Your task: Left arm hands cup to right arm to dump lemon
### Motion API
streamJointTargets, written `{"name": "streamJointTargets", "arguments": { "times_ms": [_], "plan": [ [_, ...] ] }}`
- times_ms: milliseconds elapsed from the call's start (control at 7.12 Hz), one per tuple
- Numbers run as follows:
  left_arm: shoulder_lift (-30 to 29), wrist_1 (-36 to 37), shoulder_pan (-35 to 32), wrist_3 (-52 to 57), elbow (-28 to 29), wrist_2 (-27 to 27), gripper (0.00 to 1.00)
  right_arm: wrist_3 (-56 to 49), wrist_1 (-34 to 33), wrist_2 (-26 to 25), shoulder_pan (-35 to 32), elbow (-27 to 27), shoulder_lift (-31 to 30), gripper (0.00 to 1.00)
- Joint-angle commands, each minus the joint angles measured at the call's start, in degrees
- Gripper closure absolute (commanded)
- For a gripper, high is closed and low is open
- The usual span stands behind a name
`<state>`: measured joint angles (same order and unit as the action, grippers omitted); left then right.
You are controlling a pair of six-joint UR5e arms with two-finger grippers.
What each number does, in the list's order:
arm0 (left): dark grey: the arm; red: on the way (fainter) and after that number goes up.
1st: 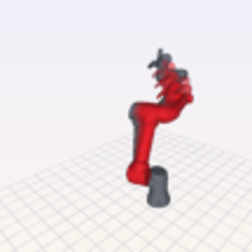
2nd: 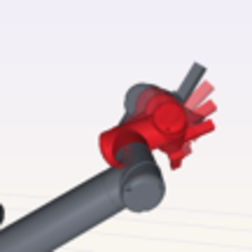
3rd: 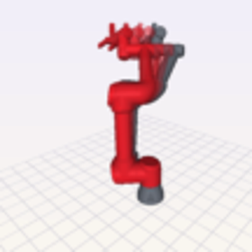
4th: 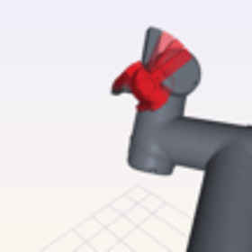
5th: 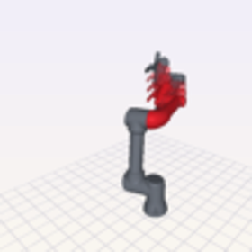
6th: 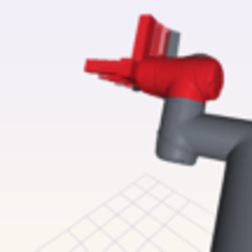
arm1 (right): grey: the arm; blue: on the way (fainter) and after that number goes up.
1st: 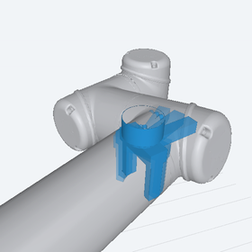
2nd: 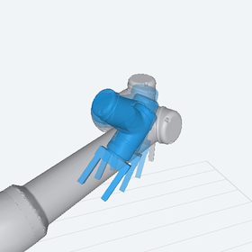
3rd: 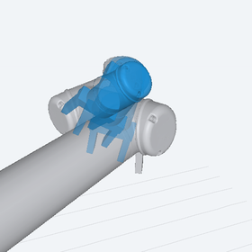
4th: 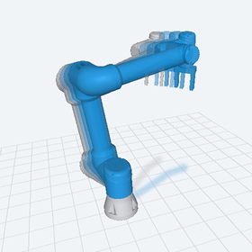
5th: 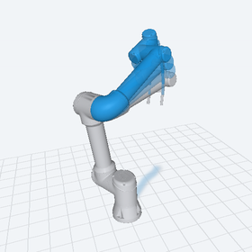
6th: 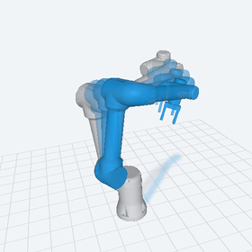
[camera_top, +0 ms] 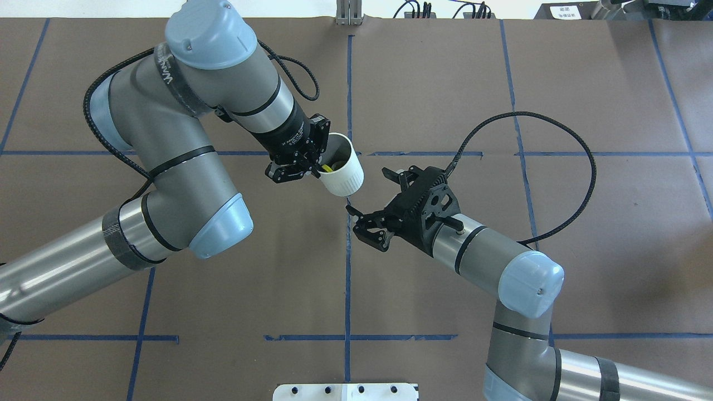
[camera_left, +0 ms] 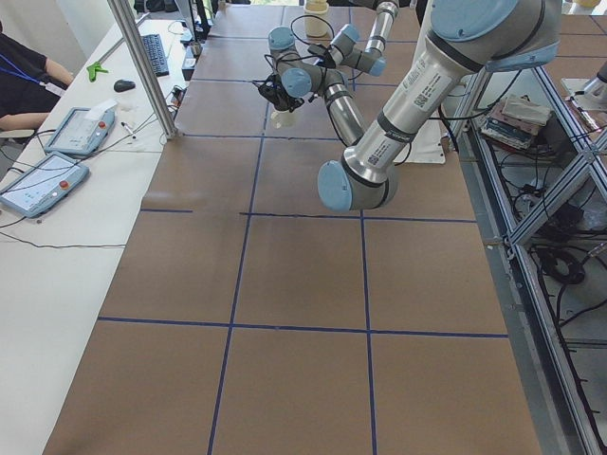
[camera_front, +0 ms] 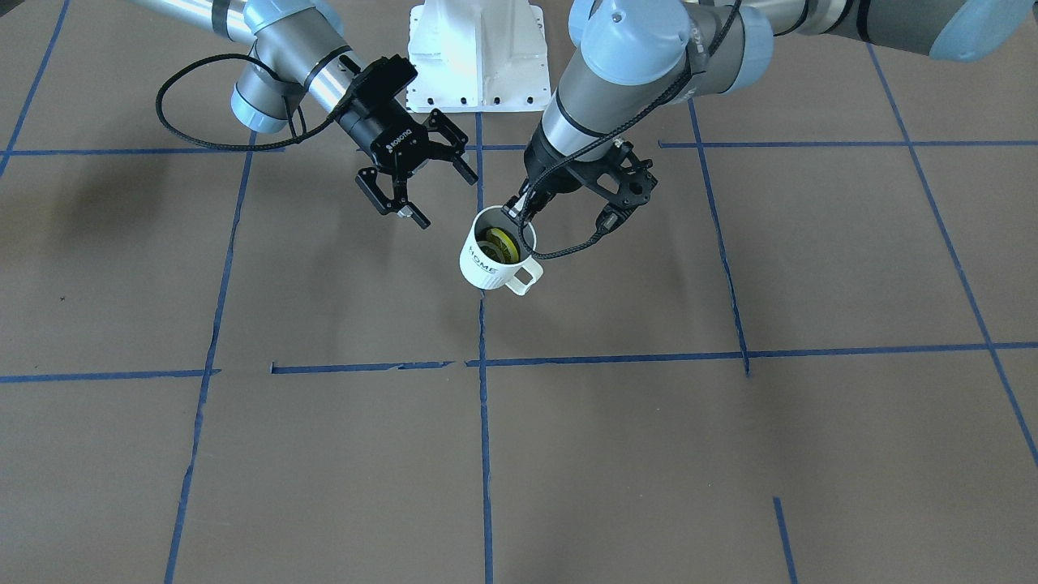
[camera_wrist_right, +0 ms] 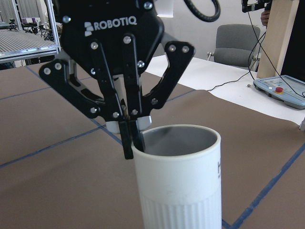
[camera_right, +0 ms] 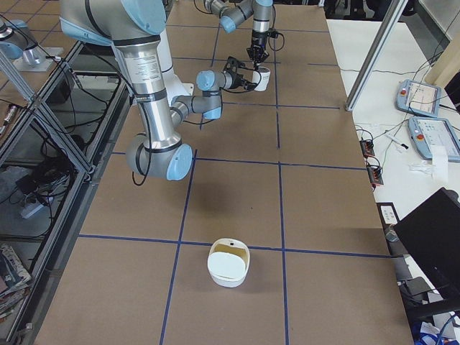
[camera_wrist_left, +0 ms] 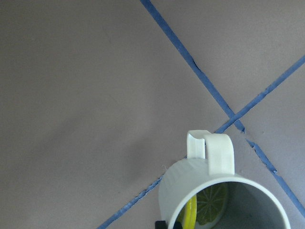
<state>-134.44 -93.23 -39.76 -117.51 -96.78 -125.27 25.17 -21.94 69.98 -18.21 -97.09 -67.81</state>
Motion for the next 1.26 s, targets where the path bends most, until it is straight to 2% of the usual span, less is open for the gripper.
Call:
{"name": "streamJointTargets", "arguments": {
  "times_ms": [0, 1123],
  "plan": [
    [-0.2, 0.1, 0.1, -0.7, -1.0, -0.4, 1.0, -0.2, 0.1, -0.4, 0.5, 0.5, 0.0, 0.01],
    [-0.2, 0.1, 4.4, -4.1, -6.6, -0.4, 1.0, -0.3, 0.1, -0.4, 0.5, 0.6, -0.1, 0.01]
  ]
}}
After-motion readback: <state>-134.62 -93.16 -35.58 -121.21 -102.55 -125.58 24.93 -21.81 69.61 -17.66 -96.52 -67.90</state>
